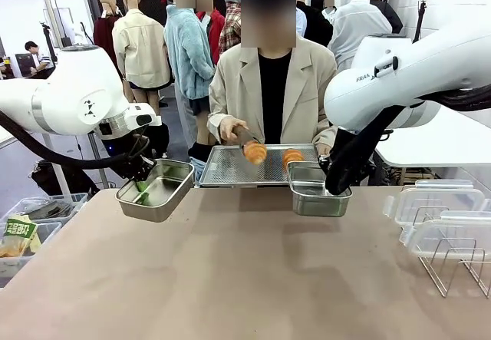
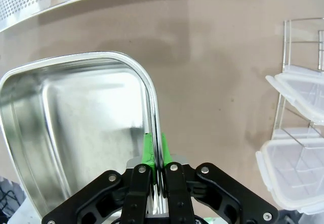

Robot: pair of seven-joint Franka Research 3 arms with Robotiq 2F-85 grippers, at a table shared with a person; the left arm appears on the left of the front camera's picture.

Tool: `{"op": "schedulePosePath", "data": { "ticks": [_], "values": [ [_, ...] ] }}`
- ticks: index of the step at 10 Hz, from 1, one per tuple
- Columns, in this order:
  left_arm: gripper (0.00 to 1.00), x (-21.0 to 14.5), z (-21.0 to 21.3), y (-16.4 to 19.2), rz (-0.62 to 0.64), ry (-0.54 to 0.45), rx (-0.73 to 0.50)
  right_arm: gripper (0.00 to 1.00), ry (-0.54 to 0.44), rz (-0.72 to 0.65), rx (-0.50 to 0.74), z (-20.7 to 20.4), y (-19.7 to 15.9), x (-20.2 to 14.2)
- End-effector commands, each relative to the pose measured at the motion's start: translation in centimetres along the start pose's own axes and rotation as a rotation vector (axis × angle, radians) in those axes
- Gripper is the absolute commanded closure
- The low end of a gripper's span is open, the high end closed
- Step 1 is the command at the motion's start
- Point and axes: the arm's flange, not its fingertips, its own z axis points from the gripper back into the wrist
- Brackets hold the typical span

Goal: Place the bread in airtight containers.
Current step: Once an object is inside an Airtight Container , place the container in the center of the table.

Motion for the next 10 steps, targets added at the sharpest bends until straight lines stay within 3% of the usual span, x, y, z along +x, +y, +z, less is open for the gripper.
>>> {"op": "schedulePosePath", "data": {
  "ticks": [1,10],
  "values": [
    [1.0,0.02,0.15,0.1,-0.018,-0.017,0.002,1.0,-0.022,-0.005,0.014,-0.1,-0.18,-0.34],
    [1.0,0.02,0.15,0.1,-0.018,-0.017,0.002,1.0,-0.022,-0.005,0.014,-0.1,-0.18,-0.34]
  ]
}}
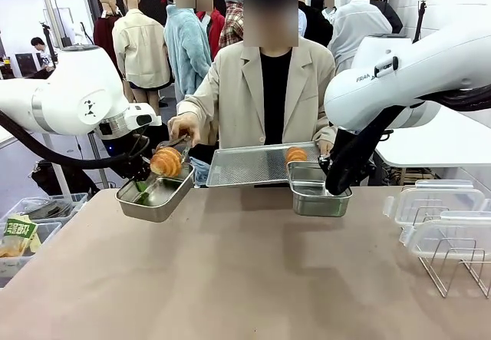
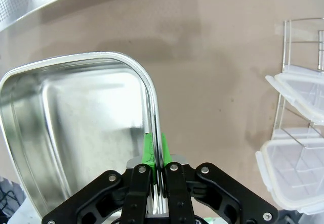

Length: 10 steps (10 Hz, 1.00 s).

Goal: Place the bread in airtight containers.
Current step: Once an object is inside an Airtight Container , place the container in the center of the table.

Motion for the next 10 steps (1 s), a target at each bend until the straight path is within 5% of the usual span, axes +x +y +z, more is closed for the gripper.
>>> {"op": "schedulePosePath", "data": {
  "ticks": [1,10],
  "values": [
    [1.0,0.02,0.16,0.1,-0.018,-0.017,0.002,1.0,-0.022,-0.005,0.014,-0.09,-0.17,-0.34],
    [1.0,0.02,0.16,0.1,-0.018,-0.017,0.002,1.0,-0.022,-0.005,0.014,-0.09,-0.17,-0.34]
  ]
}}
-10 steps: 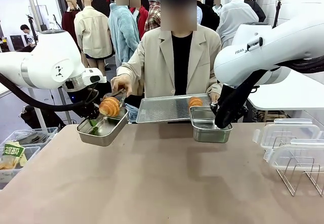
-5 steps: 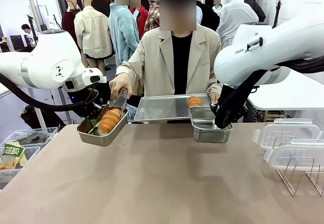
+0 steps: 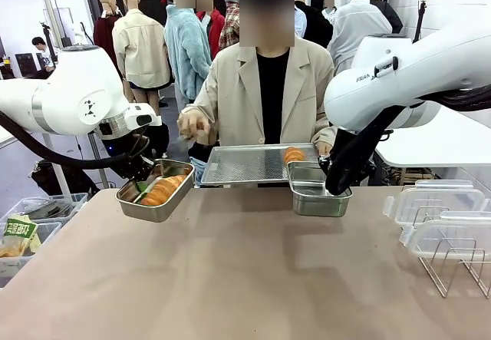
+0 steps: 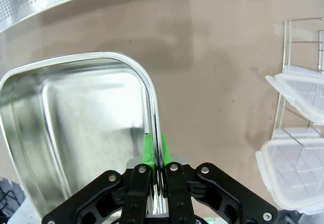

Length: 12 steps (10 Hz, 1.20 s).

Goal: Place the bread in airtight containers.
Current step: Once an object is inside an Airtight Container , place the container in the center of the table.

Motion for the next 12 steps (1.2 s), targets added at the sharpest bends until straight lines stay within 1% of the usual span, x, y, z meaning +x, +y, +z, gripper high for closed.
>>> {"op": "schedulePosePath", "data": {
  "ticks": [1,12],
  "values": [
    [1.0,0.02,0.17,0.1,-0.017,-0.017,0.002,1.0,-0.022,-0.005,0.014,-0.09,-0.18,-0.33],
    [1.0,0.02,0.17,0.1,-0.017,-0.017,0.002,1.0,-0.022,-0.005,0.014,-0.09,-0.18,-0.33]
  ]
}}
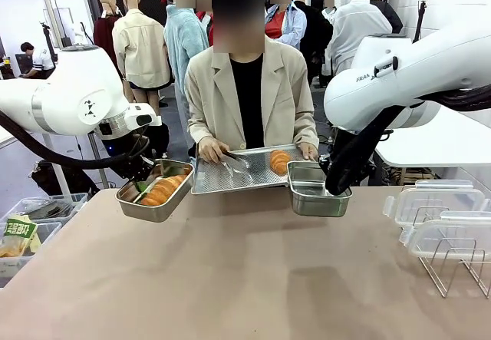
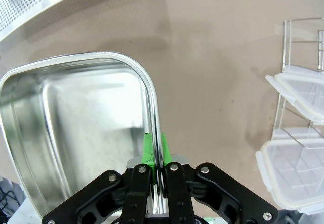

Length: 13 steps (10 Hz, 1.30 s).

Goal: Place the bread in airtight containers.
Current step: Once an object is inside an Airtight Container , place the container in the center of the table.

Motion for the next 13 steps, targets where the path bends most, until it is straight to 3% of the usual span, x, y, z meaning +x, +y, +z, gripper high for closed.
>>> {"op": "schedulePosePath", "data": {
  "ticks": [1,6,9,13],
  "values": [
    [1.0,0.0,0.2,0.1,-0.017,-0.017,0.002,1.0,-0.022,-0.006,0.014,-0.1,-0.2,-0.3],
    [1.0,0.0,0.0,0.0,0.0,0.0,0.0,1.0,-0.022,-0.006,0.014,-0.1,-0.2,-0.3],
    [1.0,-2.4,-4.6,2.4,0.125,-0.027,0.019,1.0,-0.022,-0.006,0.014,-0.1,-0.2,-0.3],
    [1.0,-5.4,-11.3,5.7,0.17,-0.075,-0.012,1.0,-0.022,-0.006,0.014,-0.1,-0.2,-0.3]
  ]
}}
